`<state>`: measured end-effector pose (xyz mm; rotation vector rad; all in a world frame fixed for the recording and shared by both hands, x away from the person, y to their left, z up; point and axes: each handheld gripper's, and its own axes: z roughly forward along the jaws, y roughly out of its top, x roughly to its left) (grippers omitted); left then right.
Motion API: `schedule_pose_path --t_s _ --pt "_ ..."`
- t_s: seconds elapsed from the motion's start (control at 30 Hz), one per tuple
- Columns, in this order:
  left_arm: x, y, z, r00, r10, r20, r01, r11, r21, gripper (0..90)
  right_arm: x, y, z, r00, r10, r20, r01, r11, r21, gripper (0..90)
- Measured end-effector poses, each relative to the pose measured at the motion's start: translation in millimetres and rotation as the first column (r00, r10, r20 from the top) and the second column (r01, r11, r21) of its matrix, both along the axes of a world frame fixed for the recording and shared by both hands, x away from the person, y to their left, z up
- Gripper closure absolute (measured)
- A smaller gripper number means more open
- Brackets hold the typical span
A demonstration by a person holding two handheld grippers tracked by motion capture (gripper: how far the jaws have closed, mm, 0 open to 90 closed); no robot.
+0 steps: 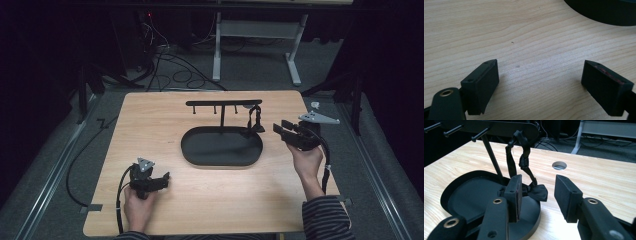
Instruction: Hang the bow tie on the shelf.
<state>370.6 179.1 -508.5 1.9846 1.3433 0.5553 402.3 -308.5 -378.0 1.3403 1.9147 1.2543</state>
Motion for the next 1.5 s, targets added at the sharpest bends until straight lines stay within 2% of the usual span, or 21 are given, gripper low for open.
schedule_pose_path --t_s 0.13,0.3,0.47,0.87,1.37,1.5 --pt "-0.1 0.1 0.1 1.0000 -0.002 -0.001 0.002 1.0000 0.001 15.0 -5.4 -2.2 -0.2 1.0000 -0.003 0.000 0.003 0.9999 0.011 58.6" --pt "-0.1 0.1 0.1 1.0000 -0.002 -0.001 0.002 1.0000 0.001 15.0 -14.5 -2.9 -0.6 1.0000 -0.005 0.003 0.005 0.9999 -0.012 58.4" --pt "-0.3 0.1 0.0 1.0000 -0.002 0.000 0.002 1.0000 0.000 15.0 -22.6 -6.3 -1.7 0.9999 -0.011 0.008 0.011 0.9999 0.007 58.3" --pt "-0.8 0.2 0.0 1.0000 -0.004 -0.001 0.004 1.0000 -0.001 14.9 -40.9 -10.6 -6.6 0.9999 -0.008 0.008 0.008 1.0000 -0.005 58.3" --pt "-1.0 0.1 0.0 1.0000 -0.004 0.000 0.004 1.0000 0.000 15.0 -55.5 -21.3 -19.4 0.9997 -0.025 0.001 0.024 0.9993 0.029 58.4" --pt "-1.0 0.1 0.0 1.0000 -0.004 0.001 0.004 1.0000 -0.001 14.9 -58.2 -26.3 -22.3 0.9993 -0.037 -0.001 0.037 0.9976 0.059 58.4"
